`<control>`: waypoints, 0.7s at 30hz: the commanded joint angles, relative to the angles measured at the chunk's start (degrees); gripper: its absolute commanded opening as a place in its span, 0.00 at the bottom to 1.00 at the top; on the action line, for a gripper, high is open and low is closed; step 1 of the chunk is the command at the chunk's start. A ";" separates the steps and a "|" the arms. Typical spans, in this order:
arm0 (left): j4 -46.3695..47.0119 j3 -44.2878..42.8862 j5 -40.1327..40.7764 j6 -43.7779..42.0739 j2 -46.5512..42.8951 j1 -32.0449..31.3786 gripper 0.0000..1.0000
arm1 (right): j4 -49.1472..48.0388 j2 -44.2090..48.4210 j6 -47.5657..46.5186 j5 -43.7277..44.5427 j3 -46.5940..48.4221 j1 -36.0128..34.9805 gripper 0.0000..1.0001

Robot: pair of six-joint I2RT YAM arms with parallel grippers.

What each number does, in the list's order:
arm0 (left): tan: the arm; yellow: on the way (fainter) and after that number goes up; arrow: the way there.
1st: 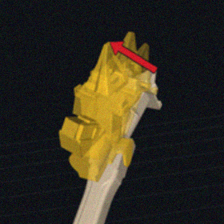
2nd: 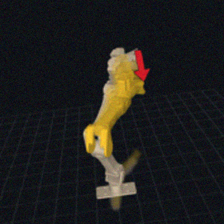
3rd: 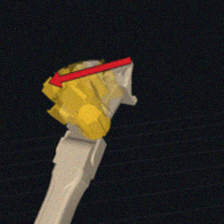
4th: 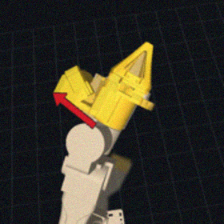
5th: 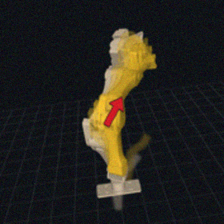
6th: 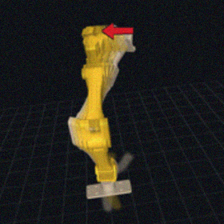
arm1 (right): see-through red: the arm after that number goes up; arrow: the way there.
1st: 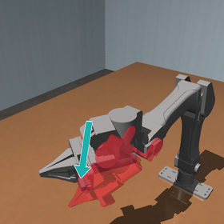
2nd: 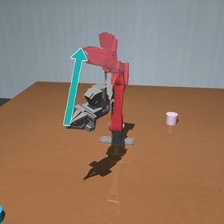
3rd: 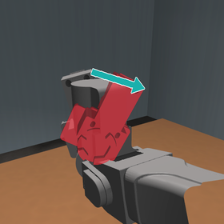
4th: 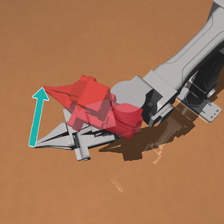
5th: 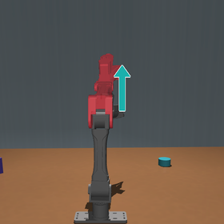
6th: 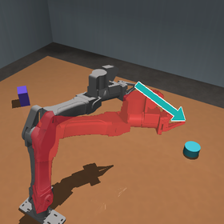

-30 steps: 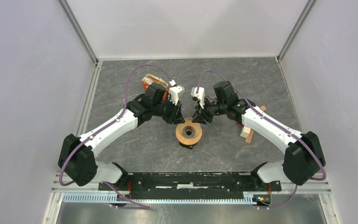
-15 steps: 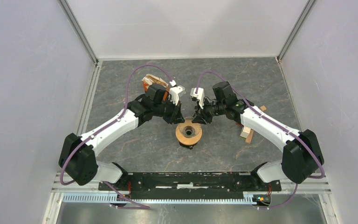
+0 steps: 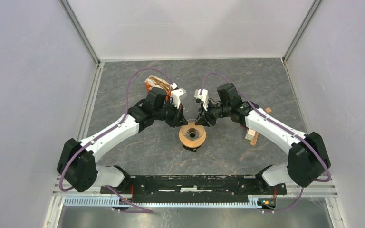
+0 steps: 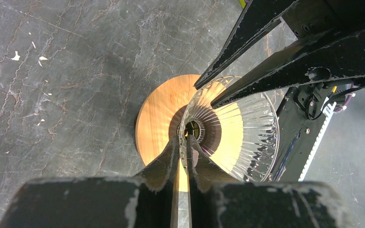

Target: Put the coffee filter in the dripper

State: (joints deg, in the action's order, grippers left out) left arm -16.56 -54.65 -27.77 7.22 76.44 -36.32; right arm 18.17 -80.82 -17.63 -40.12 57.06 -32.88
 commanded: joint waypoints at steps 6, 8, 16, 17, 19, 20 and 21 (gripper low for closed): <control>-0.48 2.53 -1.75 1.31 -0.84 -0.07 0.02 | 0.13 1.52 -0.73 1.51 -2.15 0.01 0.39; -0.44 2.79 -1.81 0.98 -1.19 -0.07 0.02 | 0.13 2.21 -0.70 2.33 -2.50 0.19 0.44; -0.36 2.63 -1.88 0.69 -2.03 -0.07 0.02 | -0.20 4.48 0.75 2.43 -1.05 1.94 0.50; -0.41 2.55 -1.77 0.69 -2.11 -0.07 0.02 | 0.34 4.37 0.63 2.25 -0.58 2.12 0.51; -0.49 2.45 -1.55 0.68 -2.24 -0.07 0.02 | 1.13 4.23 0.49 1.59 -0.43 2.38 0.51; -0.45 2.36 -1.35 0.69 -2.26 -0.07 0.02 | 1.53 4.26 0.35 1.18 -0.51 2.45 0.51; -0.41 2.23 -1.25 0.69 -2.29 -0.07 0.02 | 2.14 4.21 -0.05 0.87 -0.78 2.50 0.52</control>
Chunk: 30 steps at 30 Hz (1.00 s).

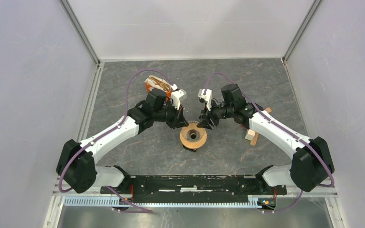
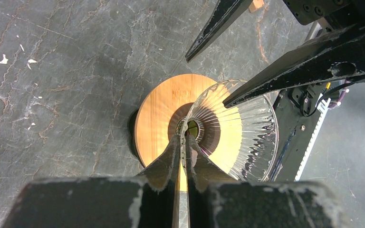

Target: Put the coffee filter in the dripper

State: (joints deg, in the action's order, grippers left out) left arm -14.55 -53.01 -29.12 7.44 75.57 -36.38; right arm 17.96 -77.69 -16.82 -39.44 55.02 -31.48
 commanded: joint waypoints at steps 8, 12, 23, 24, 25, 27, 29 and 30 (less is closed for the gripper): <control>-2.48 0.15 0.28 0.29 -1.21 -0.01 0.02 | 7.56 0.25 -3.83 -2.17 -0.04 1.08 0.51; -2.38 0.32 -0.04 0.08 -1.11 -0.10 0.02 | 7.01 -0.20 -3.75 -1.73 -0.93 1.08 0.50; -2.12 0.64 0.33 -0.93 -1.10 -0.09 0.03 | 5.33 -2.59 -1.30 0.41 0.73 1.09 0.32; -2.15 0.53 0.30 -1.02 -1.20 -0.10 0.06 | 5.32 -2.46 -1.17 0.69 0.93 1.09 0.30; -2.22 0.41 0.30 -1.10 -1.14 -0.09 0.10 | 5.11 -2.27 -1.04 0.91 1.00 1.08 0.29; -2.49 -0.01 0.25 -1.20 -1.30 -0.09 0.10 | 4.99 -1.79 -0.93 1.25 1.05 1.09 0.31; -2.81 -0.48 0.25 -1.44 -1.35 -0.09 0.13 | 5.12 -1.35 -0.93 1.51 1.22 1.07 0.37; -3.00 -0.75 0.30 -1.62 -1.41 -0.09 0.15 | 5.25 -1.05 -1.06 1.88 1.37 1.10 0.39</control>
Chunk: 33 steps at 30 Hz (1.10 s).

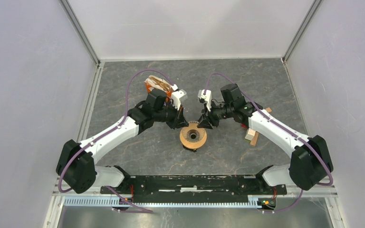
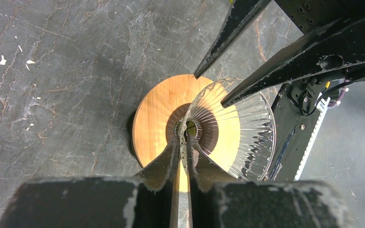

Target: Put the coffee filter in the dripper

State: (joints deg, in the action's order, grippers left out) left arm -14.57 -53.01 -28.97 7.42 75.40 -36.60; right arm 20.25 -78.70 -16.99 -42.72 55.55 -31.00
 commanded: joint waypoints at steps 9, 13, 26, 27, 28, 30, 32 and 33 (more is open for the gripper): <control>-3.71 -2.25 0.58 -2.06 -1.92 0.39 0.37 | 4.88 1.50 -2.43 6.17 3.83 0.77 0.54; -3.89 -2.92 0.67 -1.97 -2.05 0.56 0.47 | 5.18 1.82 -2.68 5.24 4.65 0.86 0.59; -4.58 -3.94 1.24 -2.33 -2.00 0.91 0.53 | 6.46 0.74 -2.76 1.68 8.70 0.90 0.69; -4.67 -3.94 1.24 -2.32 -2.02 0.98 0.53 | 6.67 0.79 -2.98 1.72 8.70 0.86 0.69; -4.85 -3.94 1.26 -2.32 -2.13 1.00 0.53 | 7.00 0.94 -3.32 1.76 8.70 0.93 0.69; -5.41 -4.03 1.11 -2.49 -2.43 1.08 0.52 | 8.02 1.15 -4.34 2.18 8.66 0.95 0.69; -6.10 -3.95 0.57 -2.83 -2.71 1.05 0.51 | 9.06 1.63 -5.57 2.63 8.23 1.08 0.69; -6.32 -3.73 0.27 -2.85 -2.93 1.09 0.50 | 9.28 1.91 -6.00 2.64 7.58 1.16 0.69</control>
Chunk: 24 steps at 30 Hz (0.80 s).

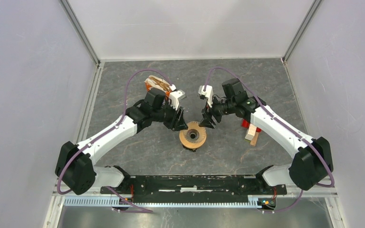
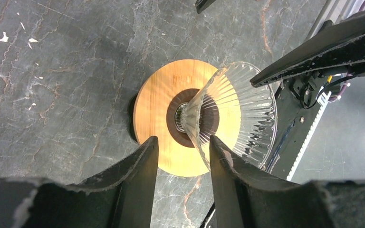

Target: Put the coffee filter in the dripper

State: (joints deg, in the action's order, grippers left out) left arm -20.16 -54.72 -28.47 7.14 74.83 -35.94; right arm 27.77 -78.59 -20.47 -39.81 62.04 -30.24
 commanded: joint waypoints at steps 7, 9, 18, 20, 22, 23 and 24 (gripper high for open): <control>0.53 -0.40 -2.41 -0.75 -1.93 0.36 0.43 | 1.27 1.35 -2.57 -2.87 -2.61 0.44 0.65; 0.91 -0.30 -2.73 -0.16 -1.41 0.40 0.39 | 0.98 0.55 -2.25 -3.49 -2.86 0.45 0.62; 1.69 1.40 -2.30 -0.37 -1.05 0.36 0.16 | 0.19 -2.07 -1.09 -5.80 -2.17 0.45 0.45; 2.01 1.87 -2.38 -0.28 -1.17 0.37 0.11 | -0.06 -2.28 -0.91 -5.72 -2.27 0.44 0.40; 2.30 2.29 -2.30 -0.36 -1.03 0.35 0.05 | -0.54 -2.45 -0.35 -5.80 -2.55 0.47 0.36; 2.40 2.55 -2.29 -0.37 -0.93 0.33 0.02 | -0.71 -2.54 -0.20 -5.89 -2.62 0.45 0.34; 2.41 2.72 -2.30 -0.41 -0.93 0.36 0.02 | -0.83 -2.58 -0.10 -5.90 -2.71 0.38 0.31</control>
State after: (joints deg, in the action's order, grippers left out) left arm -18.33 -53.69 -30.44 7.27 73.87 -35.73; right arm 28.99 -80.38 -20.97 -46.09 59.31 -30.00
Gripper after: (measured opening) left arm 0.103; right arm 0.352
